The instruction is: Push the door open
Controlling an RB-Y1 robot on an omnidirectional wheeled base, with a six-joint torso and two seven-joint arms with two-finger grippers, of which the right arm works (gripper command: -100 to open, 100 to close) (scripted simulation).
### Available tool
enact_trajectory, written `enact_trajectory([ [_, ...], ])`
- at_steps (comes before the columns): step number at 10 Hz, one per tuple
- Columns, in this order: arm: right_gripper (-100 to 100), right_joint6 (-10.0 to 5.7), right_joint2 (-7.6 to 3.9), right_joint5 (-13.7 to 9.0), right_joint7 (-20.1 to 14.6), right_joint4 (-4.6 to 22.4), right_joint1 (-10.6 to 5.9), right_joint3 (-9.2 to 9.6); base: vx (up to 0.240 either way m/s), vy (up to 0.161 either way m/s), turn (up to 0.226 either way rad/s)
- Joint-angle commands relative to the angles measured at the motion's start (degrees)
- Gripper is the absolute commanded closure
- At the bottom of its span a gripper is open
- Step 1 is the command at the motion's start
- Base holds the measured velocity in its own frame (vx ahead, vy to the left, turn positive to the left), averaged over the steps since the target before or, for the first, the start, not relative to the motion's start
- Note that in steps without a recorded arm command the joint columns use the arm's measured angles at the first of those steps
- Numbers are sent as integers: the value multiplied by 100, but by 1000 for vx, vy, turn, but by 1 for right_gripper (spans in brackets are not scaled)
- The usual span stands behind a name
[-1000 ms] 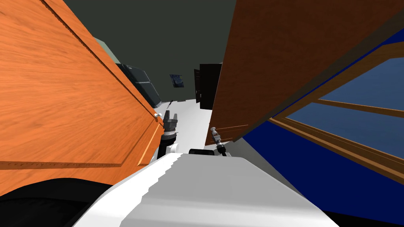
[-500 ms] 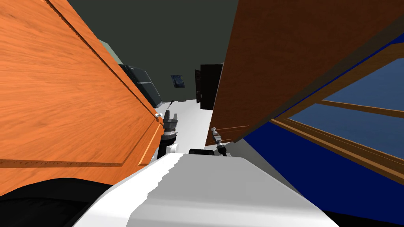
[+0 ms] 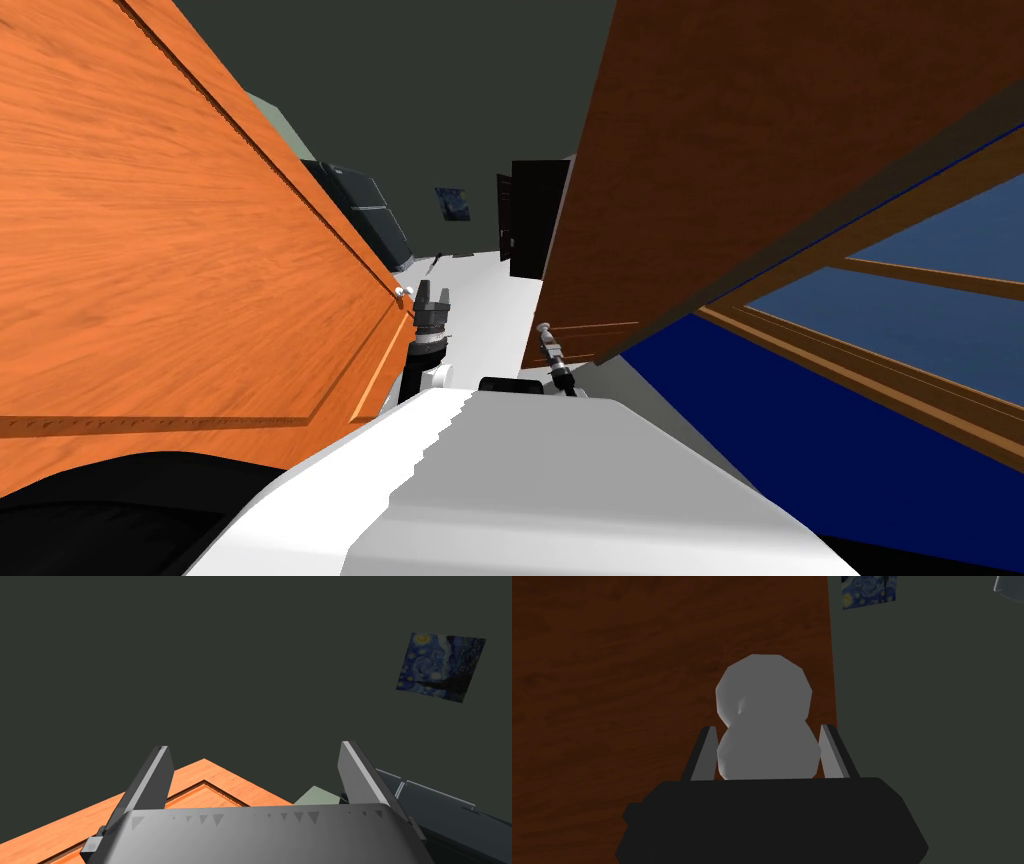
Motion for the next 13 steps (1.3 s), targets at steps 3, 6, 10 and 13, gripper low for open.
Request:
enact_trajectory([
  [3, 100, -25, -103, -326, -580, -58, -60, -51, 41, 10, 43],
  [6, 100, -48, -147, -529, -1017, -32, -87, -46, 32, 9, 22],
  [10, 100, -86, -209, -857, -1619, 10, -132, -39, 46, 2, 35],
  [13, 100, -99, -228, -975, -1931, 26, -148, -37, 41, 6, 17],
])
